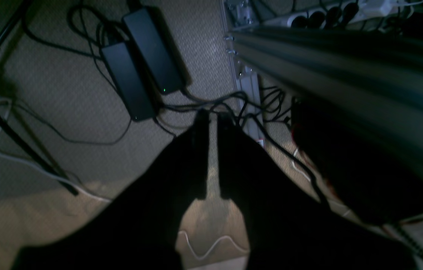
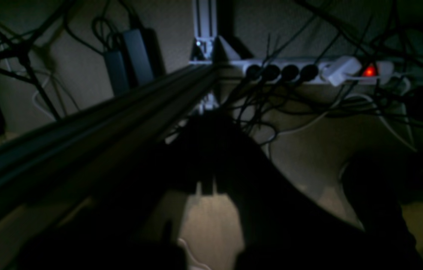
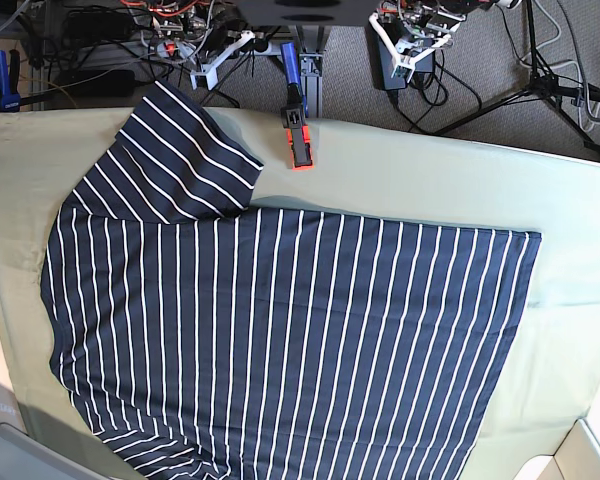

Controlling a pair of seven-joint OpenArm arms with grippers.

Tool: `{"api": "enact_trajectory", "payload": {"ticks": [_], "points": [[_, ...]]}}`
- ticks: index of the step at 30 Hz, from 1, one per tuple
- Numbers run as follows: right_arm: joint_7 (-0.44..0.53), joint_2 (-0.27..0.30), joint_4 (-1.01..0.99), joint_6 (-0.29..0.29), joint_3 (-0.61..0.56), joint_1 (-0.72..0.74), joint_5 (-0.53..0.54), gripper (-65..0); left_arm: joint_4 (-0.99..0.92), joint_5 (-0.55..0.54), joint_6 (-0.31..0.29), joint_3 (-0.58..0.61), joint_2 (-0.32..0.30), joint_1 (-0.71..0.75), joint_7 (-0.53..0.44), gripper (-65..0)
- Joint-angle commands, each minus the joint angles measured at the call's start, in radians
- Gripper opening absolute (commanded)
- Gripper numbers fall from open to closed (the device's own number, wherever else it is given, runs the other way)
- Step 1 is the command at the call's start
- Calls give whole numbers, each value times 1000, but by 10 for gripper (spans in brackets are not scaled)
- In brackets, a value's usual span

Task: Fold the T-shirt properly
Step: 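Move both grippers from rest toward the shirt's shoulder corners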

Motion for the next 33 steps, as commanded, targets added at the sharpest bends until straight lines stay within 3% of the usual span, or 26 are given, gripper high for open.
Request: {"api": "enact_trajectory", "payload": {"ticks": [1, 5, 10, 12, 21, 24, 30, 33], "points": [[10, 5, 17, -55, -2, -13, 0, -650, 4, 2, 15, -2, -3, 10, -10, -611], [10, 5, 83, -53, -2, -65, 0, -650, 7, 2, 11, -2, -13, 27, -33, -611], [10, 6, 165, -24, -2, -140, 1, -650, 14, 2, -134, -2, -35, 51, -95, -611], [10, 11, 199, 0, -2, -170, 2, -650, 39, 2, -164, -2, -41, 69, -100, -611], [9, 42, 385, 55, -2, -335, 126, -650, 306, -5, -172, -3, -117, 248, -100, -609], [5, 60, 458, 78, -2, -399, 164, -650, 426, -66, -172, -3, -142, 320, -100, -609], [-4, 116, 637, 137, -2, -555, 259, -650, 711, -105, -172, -14, -184, 477, -100, -603], [-6, 154, 740, 151, -2, -649, 335, -615, 861, -105, -172, -52, -203, 562, -100, -595]]}}
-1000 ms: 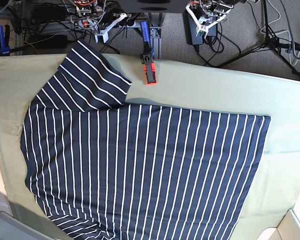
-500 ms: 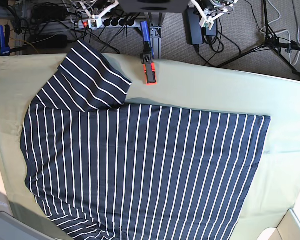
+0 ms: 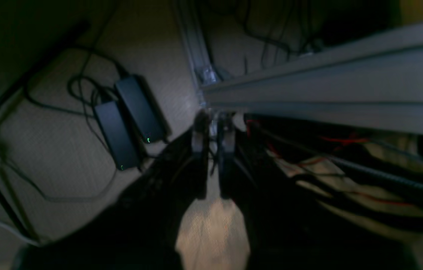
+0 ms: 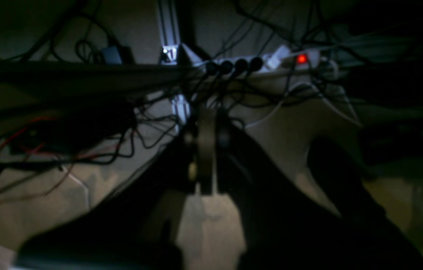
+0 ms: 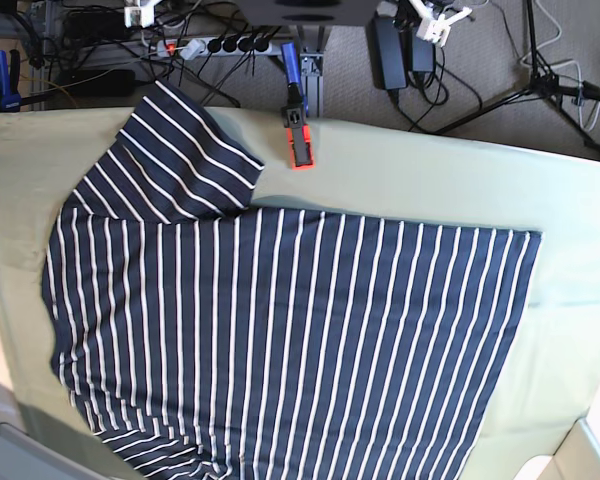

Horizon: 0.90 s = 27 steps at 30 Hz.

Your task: Fold the T-shirt properly

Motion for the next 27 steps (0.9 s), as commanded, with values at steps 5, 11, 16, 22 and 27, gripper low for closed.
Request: {"api": "enact_trajectory", "payload": {"ticks": [5, 11, 16, 22, 27], "points": [[17, 92, 205, 76, 3, -177, 107, -583, 225, -3, -106, -81, -23, 127, -15, -498], [17, 138, 494, 76, 5, -362, 189, -529, 388, -52, -328, -182, -24, 203, -6, -407], [16, 151, 705, 76, 24, -464, 251, -456, 484, -100, -353, -235, -39, 255, 1, -407], [-14, 154, 832, 76, 150, -447, 409, -456, 554, -100, -353, -268, -39, 305, 6, -407], [-167, 155, 844, 72, 271, -339, 512, -382, 561, -100, -353, -271, -39, 314, 7, -407]]}}
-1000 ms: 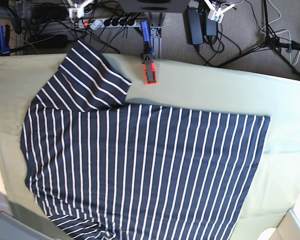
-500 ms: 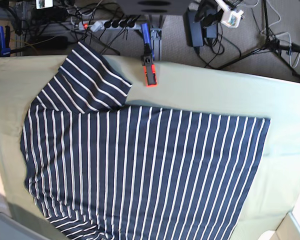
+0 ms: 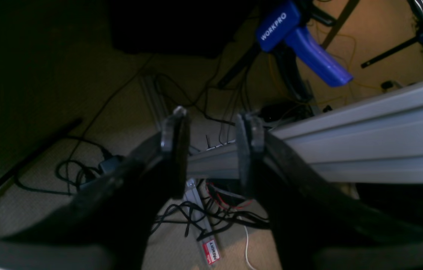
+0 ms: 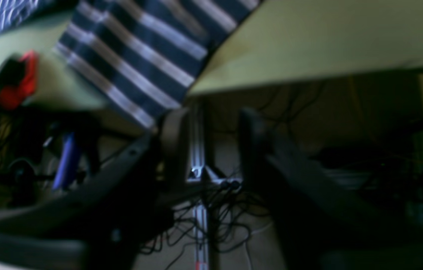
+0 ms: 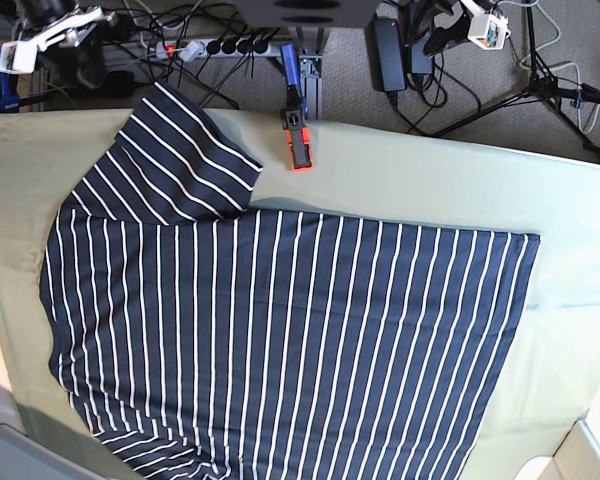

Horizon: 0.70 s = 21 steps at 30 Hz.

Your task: Fold the T-shirt properly

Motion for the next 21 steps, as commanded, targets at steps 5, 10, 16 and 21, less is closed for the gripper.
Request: {"api": "enact_trajectory", "payload": {"ticks": [5, 10, 16, 21], "points": [[2, 8, 13, 61, 33, 70, 31, -363, 13, -10, -28, -4, -3, 15, 2, -407], [1, 8, -29, 61, 33, 166, 23, -363, 13, -25, -28, -4, -3, 15, 75, -407], [-46, 8, -152, 61, 24, 280, 45, -363, 13, -88, -28, -4, -3, 15, 128, -407], [-47, 3, -208, 61, -14, 318, 61, -363, 13, -91, -28, -4, -3, 15, 129, -407]]}}
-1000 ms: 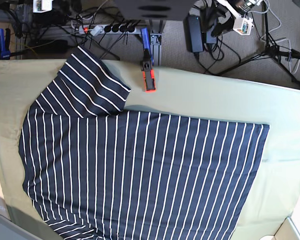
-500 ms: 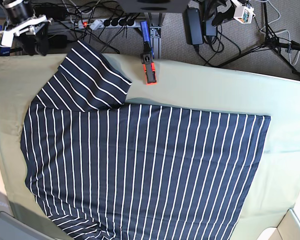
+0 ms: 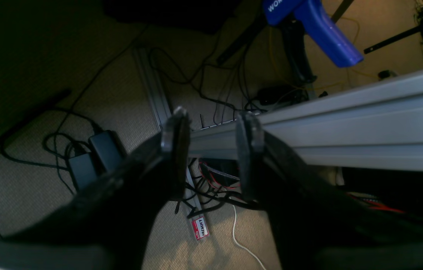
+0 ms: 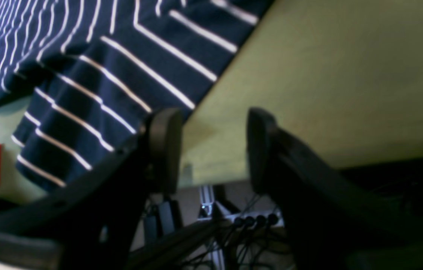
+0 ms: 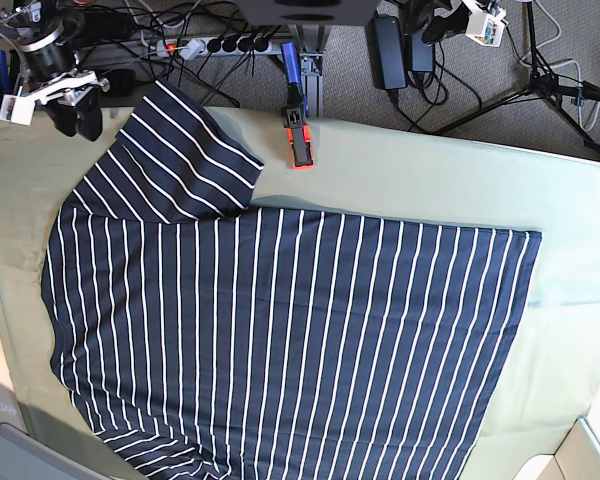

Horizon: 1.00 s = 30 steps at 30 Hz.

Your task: Fold the T-shirt properly

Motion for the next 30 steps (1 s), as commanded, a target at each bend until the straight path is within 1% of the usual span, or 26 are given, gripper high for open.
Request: {"api": "enact_trajectory", "payload": {"ticks": [1, 6, 11, 16, 20, 22, 25, 28, 30], "points": [[23, 5, 9, 61, -2, 1, 13, -363, 13, -12, -28, -4, -3, 15, -14, -407], [23, -36, 6, 62, -64, 23, 7, -363, 13, -12, -28, -4, -6, 15, -14, -407], [23, -101, 4, 62, -114, 50, -27, -363, 13, -12, -28, -4, -37, 14, -14, -407], [23, -154, 4, 61, -118, 63, -26, -363, 13, -12, -28, -6, -53, 14, -14, -407], [24, -172, 5, 62, -120, 69, -26, -363, 13, -21, -28, -7, -54, 14, -8, -407], [24, -171, 4, 62, -120, 69, -26, -364, 21, -77, -28, -7, -60, 14, 55, -407], [24, -171, 4, 62, -120, 69, -27, -364, 59, -185, -28, -40, -62, 14, 188, -406], [24, -171, 4, 61, -120, 71, -40, -364, 126, -306, -28, -117, -62, 14, 302, -406], [24, -171, 4, 61, -120, 83, -51, -364, 185, -353, -28, -185, -63, 13, 348, -406]]}}
